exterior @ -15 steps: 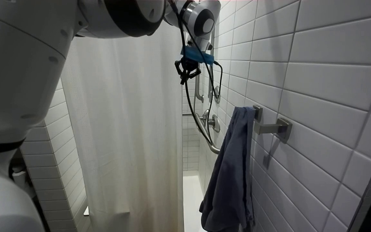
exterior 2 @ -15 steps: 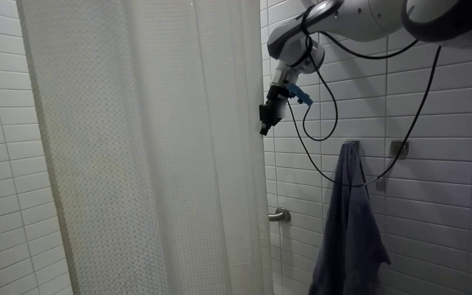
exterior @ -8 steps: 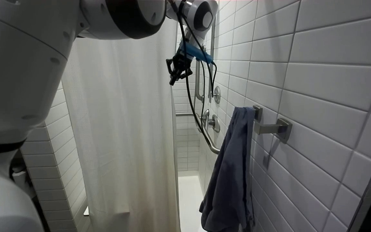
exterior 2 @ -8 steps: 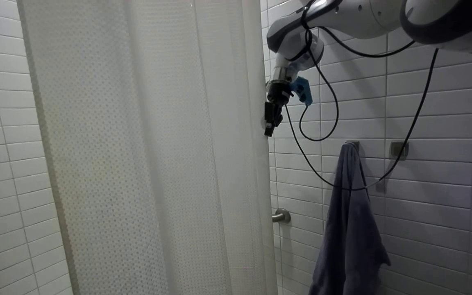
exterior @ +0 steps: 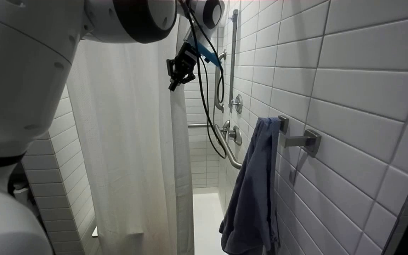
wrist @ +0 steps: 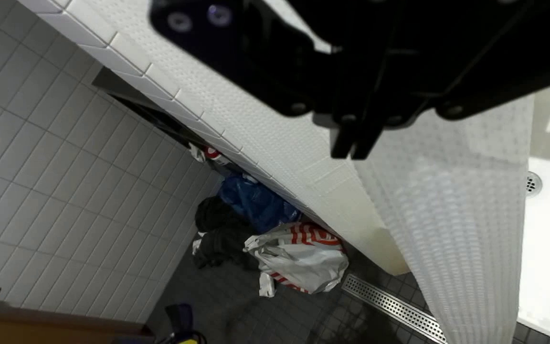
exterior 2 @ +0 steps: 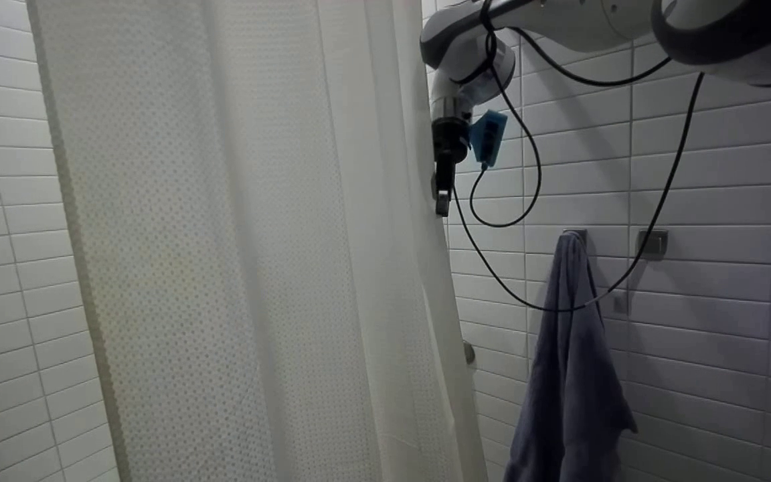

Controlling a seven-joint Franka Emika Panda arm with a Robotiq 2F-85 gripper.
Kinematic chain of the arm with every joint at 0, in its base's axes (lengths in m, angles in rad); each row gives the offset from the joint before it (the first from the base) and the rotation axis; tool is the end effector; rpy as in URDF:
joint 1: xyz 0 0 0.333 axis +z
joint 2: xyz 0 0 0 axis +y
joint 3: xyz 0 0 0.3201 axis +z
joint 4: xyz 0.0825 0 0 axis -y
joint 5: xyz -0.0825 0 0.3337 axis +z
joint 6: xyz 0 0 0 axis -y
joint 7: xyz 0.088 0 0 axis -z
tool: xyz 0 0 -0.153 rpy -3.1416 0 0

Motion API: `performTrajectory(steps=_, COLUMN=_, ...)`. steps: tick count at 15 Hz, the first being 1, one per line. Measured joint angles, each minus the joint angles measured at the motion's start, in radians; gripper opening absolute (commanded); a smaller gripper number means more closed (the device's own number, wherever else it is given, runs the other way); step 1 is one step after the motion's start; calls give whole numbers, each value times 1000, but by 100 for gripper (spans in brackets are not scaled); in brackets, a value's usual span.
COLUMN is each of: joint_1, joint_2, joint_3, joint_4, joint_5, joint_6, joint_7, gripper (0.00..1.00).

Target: Push the shower curtain to the left.

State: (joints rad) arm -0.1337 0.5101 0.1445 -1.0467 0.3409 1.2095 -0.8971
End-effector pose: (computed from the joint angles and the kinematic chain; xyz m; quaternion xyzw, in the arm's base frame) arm 0.5909 0.0421 0.5018 -0.8544 -0.4493 0.0624 0.2534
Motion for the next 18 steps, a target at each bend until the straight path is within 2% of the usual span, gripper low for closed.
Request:
performTrajectory(steps=3, joint_1=39, joint_2=0, joint_3=10, joint_4=-5, joint_5=33, joint_6=51, joint_7=86, gripper=0)
performTrajectory(steps=6, joint_1=94, joint_2=0, joint_3=13, joint_4=-28, joint_5=57, joint_6=179, joint_7=232, gripper=0)
performTrajectory(steps=10, joint_1=189, joint_2=-6, joint_3=15, joint_4=-69, joint_5=40, joint_6=335, joint_7=365, gripper=0)
performTrajectory(steps=15, joint_1=300, joint_2=-19, joint_3=17, joint_4=-85, joint_5=-51, joint_6=344, joint_7=460, gripper=0)
performTrajectory(steps=18, joint_1=344, joint_2=-78, joint_3=25, joint_4=-164, joint_5=-75, joint_6=399, joint_7=459, gripper=0)
